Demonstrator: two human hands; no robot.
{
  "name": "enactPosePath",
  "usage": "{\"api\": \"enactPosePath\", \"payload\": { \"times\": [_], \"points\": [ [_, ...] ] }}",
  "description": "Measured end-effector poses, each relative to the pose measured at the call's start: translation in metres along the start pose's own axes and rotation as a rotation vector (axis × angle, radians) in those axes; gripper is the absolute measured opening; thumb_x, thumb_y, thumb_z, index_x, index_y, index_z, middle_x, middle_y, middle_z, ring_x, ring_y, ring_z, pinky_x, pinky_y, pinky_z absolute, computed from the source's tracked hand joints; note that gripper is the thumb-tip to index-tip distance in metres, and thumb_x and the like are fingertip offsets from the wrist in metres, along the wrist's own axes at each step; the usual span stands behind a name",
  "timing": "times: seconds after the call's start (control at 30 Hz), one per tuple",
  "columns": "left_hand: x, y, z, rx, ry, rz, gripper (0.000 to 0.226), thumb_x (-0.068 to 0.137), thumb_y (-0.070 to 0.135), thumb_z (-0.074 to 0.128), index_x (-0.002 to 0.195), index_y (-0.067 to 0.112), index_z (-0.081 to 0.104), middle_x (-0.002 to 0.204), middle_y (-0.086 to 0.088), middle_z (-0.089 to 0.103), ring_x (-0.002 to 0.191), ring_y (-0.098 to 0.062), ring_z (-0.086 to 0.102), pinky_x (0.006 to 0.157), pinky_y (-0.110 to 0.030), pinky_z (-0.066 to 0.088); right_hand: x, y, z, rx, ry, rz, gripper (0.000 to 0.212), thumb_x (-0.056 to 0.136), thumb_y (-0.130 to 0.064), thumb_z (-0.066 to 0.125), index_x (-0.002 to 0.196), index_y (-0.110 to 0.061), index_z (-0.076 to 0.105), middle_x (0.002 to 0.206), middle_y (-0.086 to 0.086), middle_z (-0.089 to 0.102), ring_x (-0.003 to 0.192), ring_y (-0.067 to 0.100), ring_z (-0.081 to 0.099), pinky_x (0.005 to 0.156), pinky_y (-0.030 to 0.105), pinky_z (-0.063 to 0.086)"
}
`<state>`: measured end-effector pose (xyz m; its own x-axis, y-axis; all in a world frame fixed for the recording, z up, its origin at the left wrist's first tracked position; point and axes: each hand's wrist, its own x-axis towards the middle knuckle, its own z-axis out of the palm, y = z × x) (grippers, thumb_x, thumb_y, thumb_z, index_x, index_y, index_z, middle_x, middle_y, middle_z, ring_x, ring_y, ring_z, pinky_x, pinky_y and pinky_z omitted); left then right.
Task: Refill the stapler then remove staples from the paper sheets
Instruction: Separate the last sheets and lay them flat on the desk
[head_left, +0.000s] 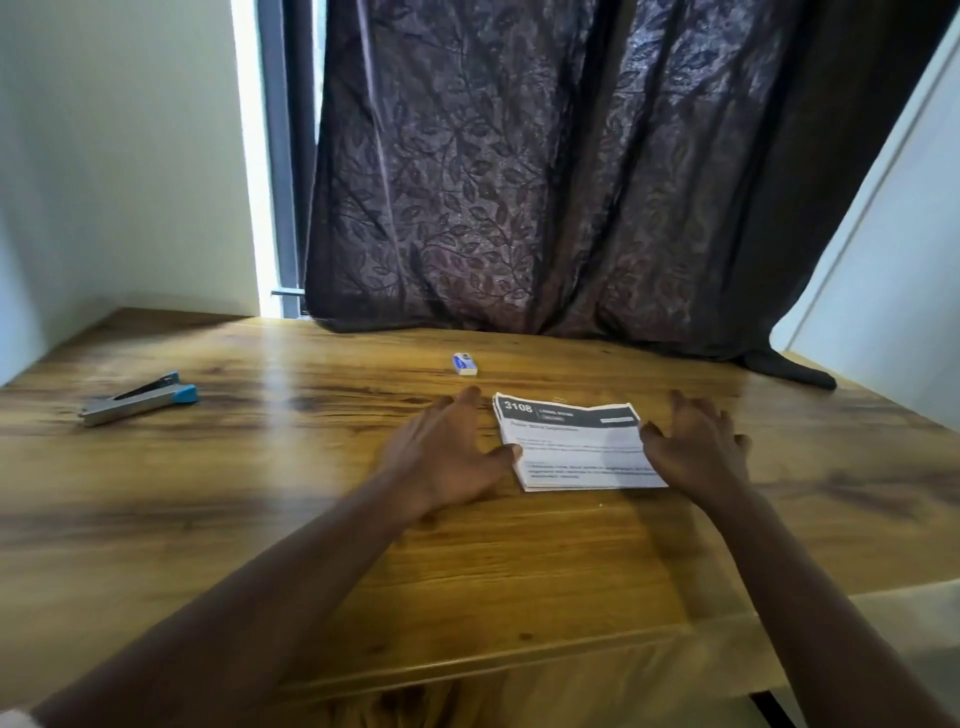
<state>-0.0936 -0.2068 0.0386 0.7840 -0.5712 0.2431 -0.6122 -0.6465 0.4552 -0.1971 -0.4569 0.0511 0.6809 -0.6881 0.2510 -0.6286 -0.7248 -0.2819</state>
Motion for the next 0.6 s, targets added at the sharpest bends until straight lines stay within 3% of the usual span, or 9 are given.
{"api": "enactPosePath", "payload": {
  "times": [0.1,0.17,0.27,0.47,0.6],
  "points": [
    [-0.021,-0.041,-0.035,0.115,0.146,-0.039,0.083,0.084,0.066,0.063,0.153,0.03,0.031,0.148,-0.003,0.048,0.132,-0.027,0.049,0.101,-0.047,0.048,-0.029,-0.041,0.001,0.185,0.172,-0.211,0.058,0.097,-0.042,0.058,0.148,-0.019,0.045,0.151,0.01,0.047,0.138,0.032,0.04,0.112,0.053,0.033],
    [-0.035,-0.072,-0.061,0.185,0.219,-0.087,0.082,0.086,0.062,0.063,0.154,0.027,0.032,0.154,-0.005,0.042,0.138,-0.029,0.042,0.108,-0.052,0.04,-0.045,-0.076,0.011,0.269,0.111,-0.403,0.057,0.096,-0.044,0.06,0.147,-0.021,0.048,0.149,0.007,0.05,0.136,0.026,0.044,0.113,0.05,0.037],
    [-0.047,-0.12,-0.098,0.328,0.28,-0.251,0.08,0.088,0.058,0.063,0.153,0.019,0.036,0.157,-0.008,0.041,0.139,-0.034,0.041,0.108,-0.057,0.038,-0.066,-0.14,0.031,0.329,-0.074,-0.589,0.063,0.096,-0.05,0.059,0.151,-0.023,0.042,0.155,0.001,0.042,0.142,0.019,0.037,0.118,0.042,0.031],
    [-0.049,-0.194,-0.139,0.486,0.114,-0.468,0.042,0.092,0.037,0.06,0.127,0.014,0.052,0.139,-0.011,0.05,0.13,-0.033,0.044,0.101,-0.05,0.041,-0.073,-0.198,0.068,0.152,-0.308,-0.68,0.08,0.097,-0.065,0.046,0.16,-0.02,0.026,0.169,0.0,0.02,0.155,0.017,0.017,0.125,0.036,0.017],
    [-0.042,-0.23,-0.156,0.512,0.023,-0.508,0.042,0.081,0.035,0.068,0.119,0.019,0.06,0.124,-0.011,0.059,0.116,-0.03,0.055,0.094,-0.042,0.051,-0.071,-0.181,0.071,0.041,-0.43,-0.657,0.083,0.097,-0.073,0.034,0.162,-0.025,0.017,0.171,-0.004,0.006,0.157,0.015,0.006,0.125,0.038,0.009]
  ]
}}
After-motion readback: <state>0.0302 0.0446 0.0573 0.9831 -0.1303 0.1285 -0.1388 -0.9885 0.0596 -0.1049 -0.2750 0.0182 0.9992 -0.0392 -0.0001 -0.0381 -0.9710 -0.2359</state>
